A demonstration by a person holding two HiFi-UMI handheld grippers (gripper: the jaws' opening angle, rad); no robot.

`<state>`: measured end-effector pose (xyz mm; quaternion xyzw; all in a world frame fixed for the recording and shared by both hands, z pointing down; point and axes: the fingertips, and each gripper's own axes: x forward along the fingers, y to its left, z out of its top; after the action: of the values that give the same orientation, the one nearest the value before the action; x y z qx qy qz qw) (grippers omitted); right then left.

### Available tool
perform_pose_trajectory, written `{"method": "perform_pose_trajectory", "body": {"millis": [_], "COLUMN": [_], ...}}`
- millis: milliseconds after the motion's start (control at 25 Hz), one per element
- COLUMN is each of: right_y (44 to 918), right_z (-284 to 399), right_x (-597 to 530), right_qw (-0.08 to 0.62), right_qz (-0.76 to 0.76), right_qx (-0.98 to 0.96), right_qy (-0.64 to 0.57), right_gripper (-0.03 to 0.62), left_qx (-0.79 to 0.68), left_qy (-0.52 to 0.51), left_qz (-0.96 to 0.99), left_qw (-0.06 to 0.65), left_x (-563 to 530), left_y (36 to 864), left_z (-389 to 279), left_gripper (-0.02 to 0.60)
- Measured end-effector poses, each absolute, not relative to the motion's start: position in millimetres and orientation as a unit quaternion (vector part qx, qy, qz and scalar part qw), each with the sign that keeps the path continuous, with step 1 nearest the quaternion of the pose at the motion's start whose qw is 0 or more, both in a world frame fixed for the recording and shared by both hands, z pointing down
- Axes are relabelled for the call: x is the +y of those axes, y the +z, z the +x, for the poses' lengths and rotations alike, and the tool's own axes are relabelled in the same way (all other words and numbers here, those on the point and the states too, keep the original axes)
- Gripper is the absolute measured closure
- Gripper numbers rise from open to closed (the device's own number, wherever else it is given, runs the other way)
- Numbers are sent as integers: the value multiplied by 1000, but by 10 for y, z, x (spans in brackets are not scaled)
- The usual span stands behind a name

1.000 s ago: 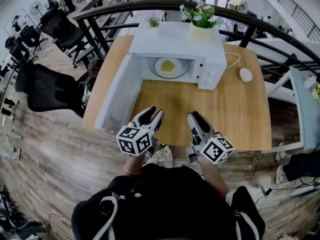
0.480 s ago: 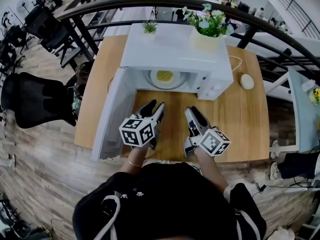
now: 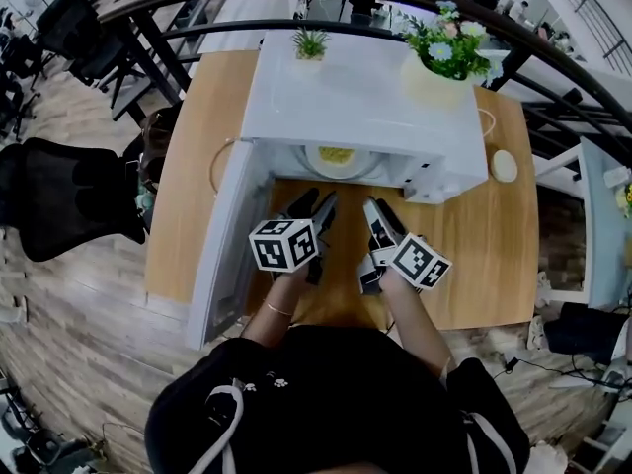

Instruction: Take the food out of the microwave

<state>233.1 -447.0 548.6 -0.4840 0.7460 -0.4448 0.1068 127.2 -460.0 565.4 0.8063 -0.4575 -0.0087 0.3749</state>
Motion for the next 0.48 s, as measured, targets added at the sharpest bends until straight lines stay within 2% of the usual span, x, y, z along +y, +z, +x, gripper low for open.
{"method": "perform_pose_trajectory", "body": {"millis": [280, 480], "right_y": [5803, 6003], "right_z": [2245, 2207], "right_x": [-4764, -4924], "right_qw": [105, 108], "right_qz": [-500, -514], "right_qx": [709, 678], "right_qy": [-486, -515], "right_gripper": [350, 332], "left_qx": [-458, -462], "left_qy": [-23, -29], "left_qz": [784, 773], "left_qw": [418, 434], "left_x": [-4800, -4898], "left_y": [5870, 5962], "left_z": [1187, 1121], "left_gripper": [393, 385]}}
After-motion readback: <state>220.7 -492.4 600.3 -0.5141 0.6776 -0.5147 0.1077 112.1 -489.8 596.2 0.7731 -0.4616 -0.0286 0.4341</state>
